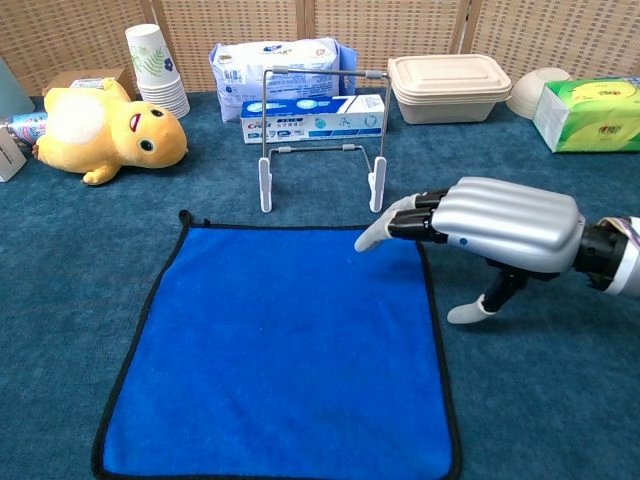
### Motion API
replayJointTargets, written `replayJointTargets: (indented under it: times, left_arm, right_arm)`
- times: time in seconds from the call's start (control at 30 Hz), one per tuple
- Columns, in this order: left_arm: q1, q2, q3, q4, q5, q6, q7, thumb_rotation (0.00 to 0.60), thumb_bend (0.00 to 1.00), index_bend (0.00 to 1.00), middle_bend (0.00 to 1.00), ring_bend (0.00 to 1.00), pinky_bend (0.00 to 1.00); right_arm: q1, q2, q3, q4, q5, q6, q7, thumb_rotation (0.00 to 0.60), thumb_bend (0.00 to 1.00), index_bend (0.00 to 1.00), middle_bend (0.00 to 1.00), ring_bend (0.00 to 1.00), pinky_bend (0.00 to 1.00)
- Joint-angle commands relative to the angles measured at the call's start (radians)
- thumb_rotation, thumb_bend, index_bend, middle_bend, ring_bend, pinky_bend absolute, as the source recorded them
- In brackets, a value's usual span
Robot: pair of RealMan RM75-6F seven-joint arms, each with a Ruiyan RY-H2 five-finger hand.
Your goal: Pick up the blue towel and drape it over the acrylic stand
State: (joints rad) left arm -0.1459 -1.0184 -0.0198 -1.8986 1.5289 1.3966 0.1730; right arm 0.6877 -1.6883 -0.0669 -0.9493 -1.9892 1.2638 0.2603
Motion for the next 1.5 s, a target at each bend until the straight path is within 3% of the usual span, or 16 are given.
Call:
replayJointTargets:
  times: [0.03, 0.77, 1.5]
  left_arm:
    - [-0.001, -0.001, 0.000, 0.001, -0.002, -0.001, 0.000, 0.600, 0.25, 0.27, 0.25, 0.22, 0.17]
    - [0.003, -0.006, 0.009, 0.020, -0.003, 0.004, -0.022, 0.600, 0.25, 0.27, 0.24, 0.22, 0.17]
    - [0.015, -0.010, 0.020, 0.056, 0.005, 0.017, -0.067, 0.600, 0.25, 0.27, 0.24, 0.22, 0.17]
  right_arm:
    - [0.009, -0.010, -0.009, 0.017, 0.005, 0.002, 0.007, 0.600, 0.03, 0.18, 0.26, 0.20, 0.33]
    - [0.042, -0.049, -0.049, 0.052, 0.045, -0.002, 0.011, 0.600, 0.03, 0.18, 0.26, 0.19, 0.33]
    - [0.085, -0.086, -0.051, 0.041, 0.082, -0.040, -0.028, 0.600, 0.03, 0.18, 0.25, 0.18, 0.33]
